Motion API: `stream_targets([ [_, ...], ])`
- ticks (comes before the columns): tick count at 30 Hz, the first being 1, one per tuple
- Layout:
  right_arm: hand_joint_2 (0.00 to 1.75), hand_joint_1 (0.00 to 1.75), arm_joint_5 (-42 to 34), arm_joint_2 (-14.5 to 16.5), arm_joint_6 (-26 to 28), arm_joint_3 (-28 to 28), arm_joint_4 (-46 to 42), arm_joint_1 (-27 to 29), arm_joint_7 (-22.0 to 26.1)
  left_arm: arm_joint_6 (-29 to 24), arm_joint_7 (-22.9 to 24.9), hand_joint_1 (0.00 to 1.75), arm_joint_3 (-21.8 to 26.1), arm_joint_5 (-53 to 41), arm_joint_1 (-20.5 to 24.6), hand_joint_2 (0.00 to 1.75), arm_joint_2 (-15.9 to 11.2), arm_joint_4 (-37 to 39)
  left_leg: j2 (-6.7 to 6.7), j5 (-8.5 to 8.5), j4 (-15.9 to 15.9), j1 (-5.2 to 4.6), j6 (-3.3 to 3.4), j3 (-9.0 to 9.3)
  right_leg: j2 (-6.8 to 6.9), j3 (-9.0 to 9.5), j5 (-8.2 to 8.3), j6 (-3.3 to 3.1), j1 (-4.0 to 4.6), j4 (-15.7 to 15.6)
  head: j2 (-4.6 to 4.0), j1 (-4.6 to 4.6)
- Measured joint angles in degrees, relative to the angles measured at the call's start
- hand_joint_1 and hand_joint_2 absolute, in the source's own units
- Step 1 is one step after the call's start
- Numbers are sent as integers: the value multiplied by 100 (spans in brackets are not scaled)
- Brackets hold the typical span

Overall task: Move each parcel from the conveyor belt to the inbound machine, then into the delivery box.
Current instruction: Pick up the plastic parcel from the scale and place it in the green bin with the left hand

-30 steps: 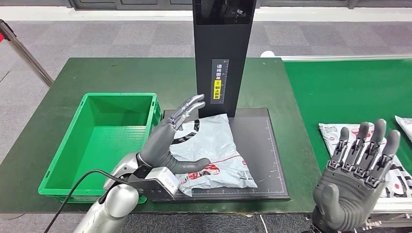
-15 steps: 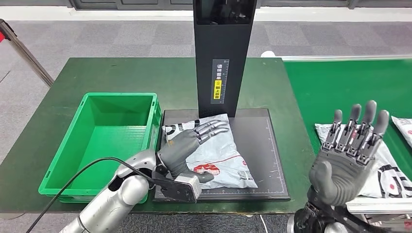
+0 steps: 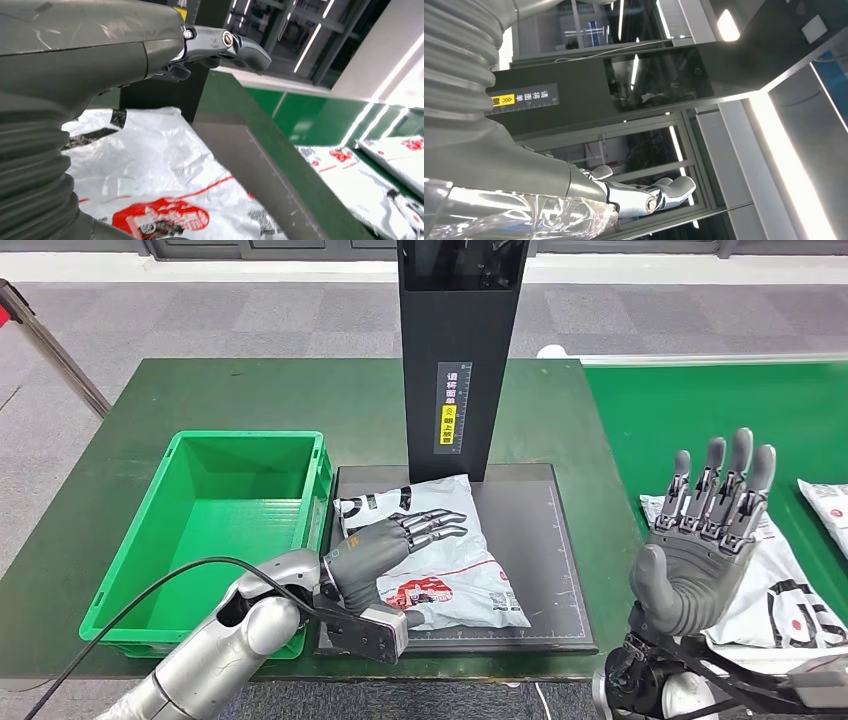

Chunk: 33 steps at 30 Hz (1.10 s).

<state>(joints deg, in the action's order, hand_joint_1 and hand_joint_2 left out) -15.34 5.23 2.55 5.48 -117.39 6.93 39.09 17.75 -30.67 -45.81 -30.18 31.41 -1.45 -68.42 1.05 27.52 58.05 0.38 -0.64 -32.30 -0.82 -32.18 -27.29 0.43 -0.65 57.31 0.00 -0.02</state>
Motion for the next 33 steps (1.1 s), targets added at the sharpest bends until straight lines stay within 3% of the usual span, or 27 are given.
stream_targets([
  [8,175,0,-9,-150,331,-156,198,-495,-167,571,-51,0,-377,81,388,175,-153,237,6,-9,1,0,2,0,6,0,5,0,0,2,0,-1],
  [12,175,0,-9,-202,379,-205,267,-650,-219,558,15,0,-584,97,590,175,-166,508,5,-10,1,0,1,0,5,0,6,0,0,3,0,-1],
  [19,175,0,32,-227,329,-215,410,-956,-344,40,62,0,-912,-98,740,175,-44,1221,6,-10,1,-1,1,0,5,0,6,0,-1,3,0,-1],
  [25,175,0,114,-249,358,-289,477,-1202,-438,-697,174,0,-1196,-558,765,175,257,2061,9,-11,4,-1,2,0,8,0,7,1,-1,3,0,0],
  [33,175,0,196,-281,222,-298,590,-1393,-518,-1227,303,0,-1219,-737,788,175,627,2967,10,-11,4,-1,3,-1,11,2,8,1,-1,3,0,-1],
])
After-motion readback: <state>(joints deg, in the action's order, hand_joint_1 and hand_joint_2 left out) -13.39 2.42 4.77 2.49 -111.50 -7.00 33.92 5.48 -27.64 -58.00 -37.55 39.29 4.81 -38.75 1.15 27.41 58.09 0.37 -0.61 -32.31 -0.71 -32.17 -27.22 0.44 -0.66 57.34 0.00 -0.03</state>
